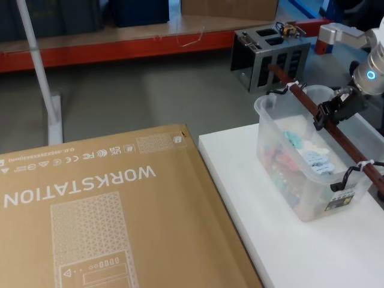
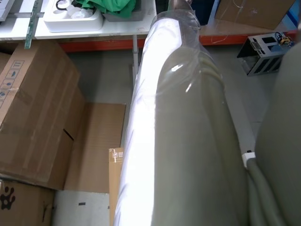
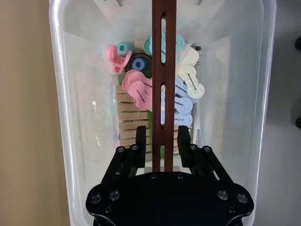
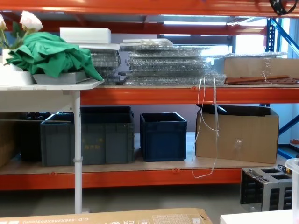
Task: Use one hand to grasp the basket and place it at the designated location.
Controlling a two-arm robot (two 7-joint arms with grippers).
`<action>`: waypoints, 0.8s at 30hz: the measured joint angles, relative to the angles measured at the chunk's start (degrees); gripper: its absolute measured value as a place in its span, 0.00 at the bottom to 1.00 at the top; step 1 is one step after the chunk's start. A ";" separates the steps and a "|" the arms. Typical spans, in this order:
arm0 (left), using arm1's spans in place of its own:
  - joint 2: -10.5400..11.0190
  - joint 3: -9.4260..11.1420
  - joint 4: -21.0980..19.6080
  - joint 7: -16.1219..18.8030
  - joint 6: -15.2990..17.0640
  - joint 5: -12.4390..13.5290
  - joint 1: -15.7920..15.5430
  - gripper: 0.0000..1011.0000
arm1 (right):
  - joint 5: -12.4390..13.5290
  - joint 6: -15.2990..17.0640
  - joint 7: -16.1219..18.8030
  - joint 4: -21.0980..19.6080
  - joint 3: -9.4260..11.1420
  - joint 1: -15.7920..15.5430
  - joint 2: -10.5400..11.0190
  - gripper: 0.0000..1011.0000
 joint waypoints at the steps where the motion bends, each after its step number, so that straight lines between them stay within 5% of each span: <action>1: 0.00 0.00 0.00 0.00 0.00 0.00 0.00 0.00 | 0.00 0.02 -0.07 -0.03 0.04 0.00 0.03 0.40; 17: 0.00 -0.01 0.00 0.00 0.00 0.00 0.00 0.00 | -0.46 0.21 -0.56 -0.24 0.76 0.76 0.32 0.90; 24: 0.00 0.02 0.00 0.00 0.00 0.00 0.00 0.00 | -0.44 0.20 -0.41 -0.76 1.21 1.16 0.76 0.99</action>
